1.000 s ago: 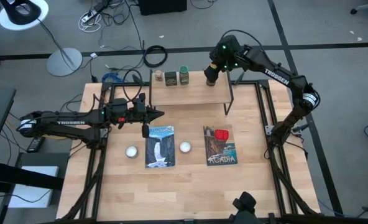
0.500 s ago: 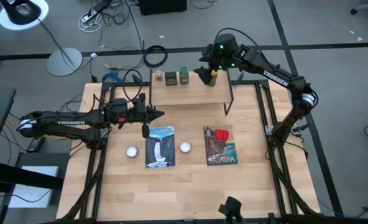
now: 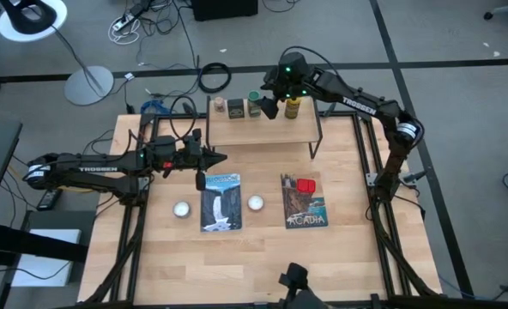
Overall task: Shelf spices
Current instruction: Adjust the green spice
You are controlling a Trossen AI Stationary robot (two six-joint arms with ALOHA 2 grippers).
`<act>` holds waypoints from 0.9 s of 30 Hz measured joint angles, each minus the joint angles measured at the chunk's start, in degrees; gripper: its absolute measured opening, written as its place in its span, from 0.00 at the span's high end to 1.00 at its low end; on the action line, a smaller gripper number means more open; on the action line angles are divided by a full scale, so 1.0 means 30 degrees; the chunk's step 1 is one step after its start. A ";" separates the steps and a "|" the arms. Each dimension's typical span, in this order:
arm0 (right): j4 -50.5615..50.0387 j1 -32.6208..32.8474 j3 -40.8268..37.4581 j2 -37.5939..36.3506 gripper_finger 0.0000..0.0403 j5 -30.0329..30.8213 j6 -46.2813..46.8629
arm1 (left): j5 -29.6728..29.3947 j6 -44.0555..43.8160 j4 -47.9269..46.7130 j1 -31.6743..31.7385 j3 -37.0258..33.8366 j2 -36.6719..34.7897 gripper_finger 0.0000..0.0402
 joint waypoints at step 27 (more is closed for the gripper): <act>0.2562 0.0318 -0.0015 0.1711 0.49 0.0000 0.0175 | -0.0058 0.0053 -0.0031 0.0000 0.0015 0.0000 1.00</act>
